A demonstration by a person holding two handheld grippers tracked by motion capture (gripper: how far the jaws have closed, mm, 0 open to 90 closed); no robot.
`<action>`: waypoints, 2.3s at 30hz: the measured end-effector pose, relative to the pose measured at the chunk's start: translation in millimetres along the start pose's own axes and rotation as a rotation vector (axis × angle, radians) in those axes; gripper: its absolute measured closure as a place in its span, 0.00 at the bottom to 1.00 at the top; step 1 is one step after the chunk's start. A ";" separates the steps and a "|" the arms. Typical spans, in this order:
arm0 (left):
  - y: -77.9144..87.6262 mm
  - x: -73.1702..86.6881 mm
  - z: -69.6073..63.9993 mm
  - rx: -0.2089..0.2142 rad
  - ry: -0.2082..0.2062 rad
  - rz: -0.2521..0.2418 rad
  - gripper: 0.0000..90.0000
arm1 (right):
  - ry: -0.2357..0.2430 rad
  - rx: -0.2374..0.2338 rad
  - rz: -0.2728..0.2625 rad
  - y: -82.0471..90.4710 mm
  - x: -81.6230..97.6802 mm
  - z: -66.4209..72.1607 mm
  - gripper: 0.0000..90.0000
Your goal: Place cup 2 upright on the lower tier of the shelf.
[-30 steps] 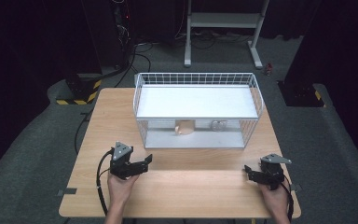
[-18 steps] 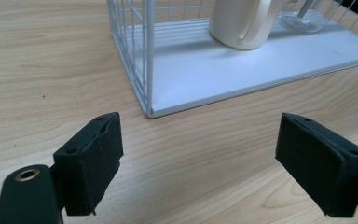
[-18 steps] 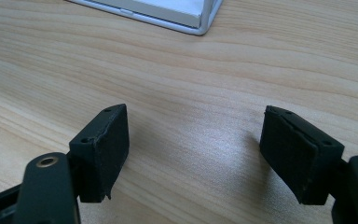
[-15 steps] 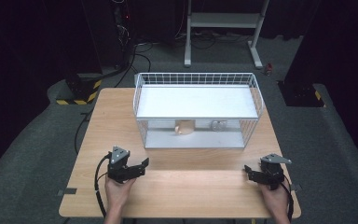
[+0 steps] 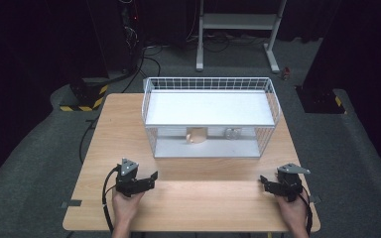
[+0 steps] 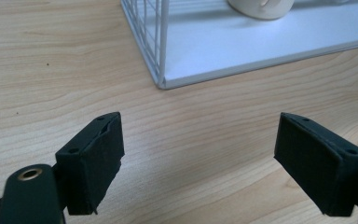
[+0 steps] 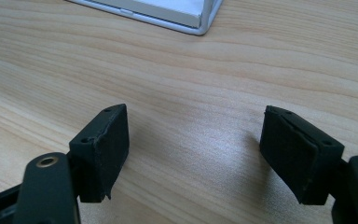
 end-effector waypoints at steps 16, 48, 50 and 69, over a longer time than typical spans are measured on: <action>-9.7 14.2 9.9 -0.060 -0.003 0.046 0.20 | 0.000 0.000 0.000 0.0 0.0 0.0 0.27; -31.3 25.5 14.6 -0.122 -0.037 0.098 0.20 | -0.001 0.002 0.000 0.0 0.1 0.0 0.27; -31.4 25.5 14.7 -0.121 -0.036 0.098 0.20 | -0.001 0.002 0.000 0.0 0.1 0.0 0.27; -30.6 26.3 14.3 -0.126 -0.027 0.097 0.19 | 0.001 0.001 0.000 0.0 0.1 -0.1 0.27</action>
Point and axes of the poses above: each handheld gripper's, and its own axes: y roughly backward along the jaws, x roughly out of its underside, z roughly to its left, the point moved 8 cm from there along -y, roughly forward along the jaws, and after that the axes turned 1 degree about -y, right-handed, at the moved point
